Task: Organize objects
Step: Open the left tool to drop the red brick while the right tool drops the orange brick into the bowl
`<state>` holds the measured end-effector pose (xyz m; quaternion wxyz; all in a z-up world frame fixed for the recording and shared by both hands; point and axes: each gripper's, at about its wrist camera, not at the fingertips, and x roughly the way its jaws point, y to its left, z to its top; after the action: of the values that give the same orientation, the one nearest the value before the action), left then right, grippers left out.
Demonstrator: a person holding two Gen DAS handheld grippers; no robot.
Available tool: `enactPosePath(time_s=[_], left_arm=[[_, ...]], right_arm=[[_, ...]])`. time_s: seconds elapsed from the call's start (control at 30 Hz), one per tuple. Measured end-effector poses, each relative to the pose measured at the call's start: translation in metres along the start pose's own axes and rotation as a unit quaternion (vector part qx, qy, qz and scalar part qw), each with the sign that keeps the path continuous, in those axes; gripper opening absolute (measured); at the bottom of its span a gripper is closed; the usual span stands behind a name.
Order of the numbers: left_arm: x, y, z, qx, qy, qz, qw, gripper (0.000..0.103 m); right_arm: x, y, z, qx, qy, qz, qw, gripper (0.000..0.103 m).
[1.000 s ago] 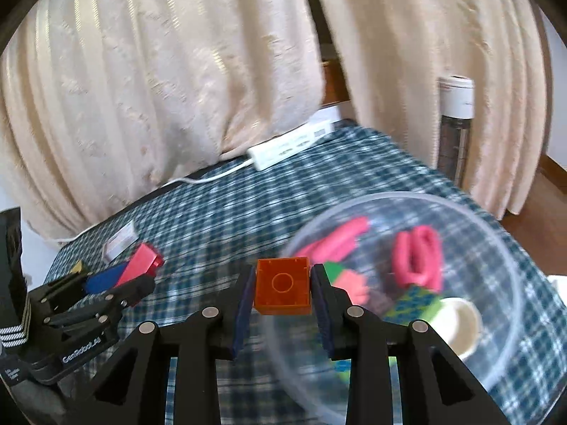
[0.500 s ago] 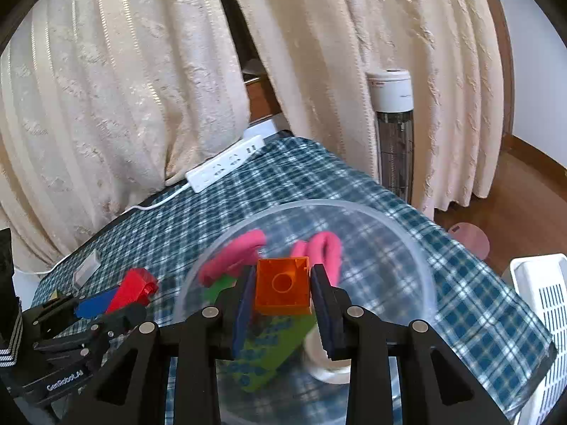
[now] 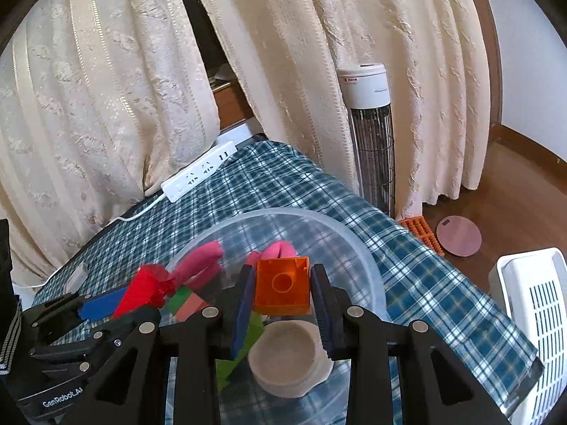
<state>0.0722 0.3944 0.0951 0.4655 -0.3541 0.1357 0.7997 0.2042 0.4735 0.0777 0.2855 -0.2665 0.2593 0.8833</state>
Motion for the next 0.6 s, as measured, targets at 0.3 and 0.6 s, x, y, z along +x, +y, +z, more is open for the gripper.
enactPosePath(time_s=[0.3, 0.6], left_arm=[[0.005, 0.008, 0.01, -0.023, -0.007, -0.013, 0.9996, 0.063], [-0.007, 0.025, 0.009, -0.033, -0.016, 0.019, 0.9992, 0.063]], right_arm=[[0.002, -0.014, 0.004, 0.02, -0.004, -0.004, 1.0, 0.035], [0.006, -0.001, 0.009, 0.011, -0.008, 0.017, 1.0, 0.043]])
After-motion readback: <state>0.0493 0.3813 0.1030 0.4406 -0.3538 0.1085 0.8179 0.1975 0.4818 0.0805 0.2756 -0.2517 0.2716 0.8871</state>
